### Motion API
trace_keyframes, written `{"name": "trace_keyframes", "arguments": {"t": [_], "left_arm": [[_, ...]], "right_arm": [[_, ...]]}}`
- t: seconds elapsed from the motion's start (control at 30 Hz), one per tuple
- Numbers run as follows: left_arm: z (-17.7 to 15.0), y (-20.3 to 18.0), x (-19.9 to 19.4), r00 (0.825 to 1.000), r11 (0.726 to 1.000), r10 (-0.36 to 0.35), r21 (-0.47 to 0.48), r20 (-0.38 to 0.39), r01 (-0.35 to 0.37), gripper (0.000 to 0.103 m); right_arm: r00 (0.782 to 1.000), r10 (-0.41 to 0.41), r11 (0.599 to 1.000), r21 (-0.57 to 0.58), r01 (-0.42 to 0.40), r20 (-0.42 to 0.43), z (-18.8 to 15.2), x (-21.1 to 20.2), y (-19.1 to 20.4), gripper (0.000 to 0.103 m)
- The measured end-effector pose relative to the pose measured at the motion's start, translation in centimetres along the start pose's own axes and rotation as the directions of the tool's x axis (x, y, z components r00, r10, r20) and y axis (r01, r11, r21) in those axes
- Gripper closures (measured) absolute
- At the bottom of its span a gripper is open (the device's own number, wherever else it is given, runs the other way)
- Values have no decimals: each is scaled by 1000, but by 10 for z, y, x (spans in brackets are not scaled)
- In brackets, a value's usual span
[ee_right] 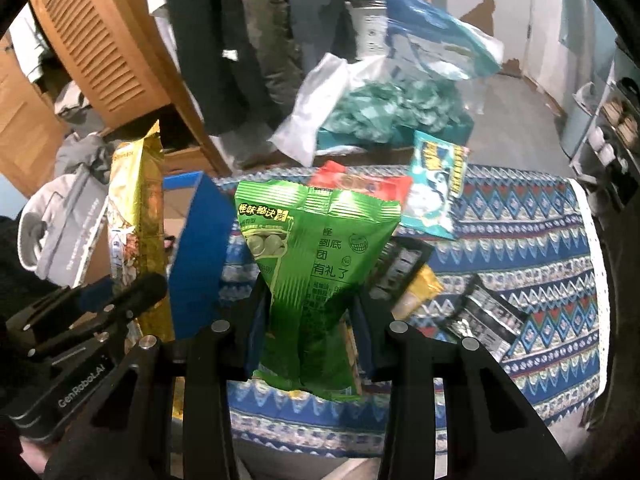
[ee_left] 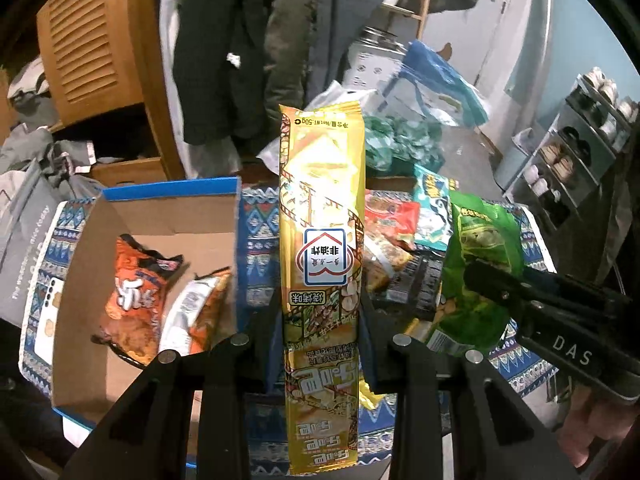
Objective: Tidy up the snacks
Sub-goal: 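Lift both bags over the cardboard box and open both tools to drop them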
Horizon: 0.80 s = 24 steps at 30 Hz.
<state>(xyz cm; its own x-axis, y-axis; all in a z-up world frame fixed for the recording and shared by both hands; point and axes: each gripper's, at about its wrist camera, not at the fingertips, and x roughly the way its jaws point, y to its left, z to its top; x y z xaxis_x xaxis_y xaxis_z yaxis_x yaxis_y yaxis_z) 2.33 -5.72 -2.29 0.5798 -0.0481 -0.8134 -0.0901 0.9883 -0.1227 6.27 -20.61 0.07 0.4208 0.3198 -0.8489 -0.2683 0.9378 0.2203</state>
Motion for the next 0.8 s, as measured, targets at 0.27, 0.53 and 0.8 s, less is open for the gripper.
{"name": "trace_keyframes", "arguments": {"t": [0.27,0.53,0.8], "left_arm": [[9,40,-18,999,998,31,-52,41,-29,71],[12,86,-22,996,991,75,-117,47,-69,71],[4,127,-20,991,981,127,-151,43,-119,71]], "right_arm": [[999,40,998,-44,-40,-4,15,10,40,67],[995,94,991,-92,-97,-36,25,29,91,67],[987,135,982,-121,-146,-92,28,55,140,67]]}}
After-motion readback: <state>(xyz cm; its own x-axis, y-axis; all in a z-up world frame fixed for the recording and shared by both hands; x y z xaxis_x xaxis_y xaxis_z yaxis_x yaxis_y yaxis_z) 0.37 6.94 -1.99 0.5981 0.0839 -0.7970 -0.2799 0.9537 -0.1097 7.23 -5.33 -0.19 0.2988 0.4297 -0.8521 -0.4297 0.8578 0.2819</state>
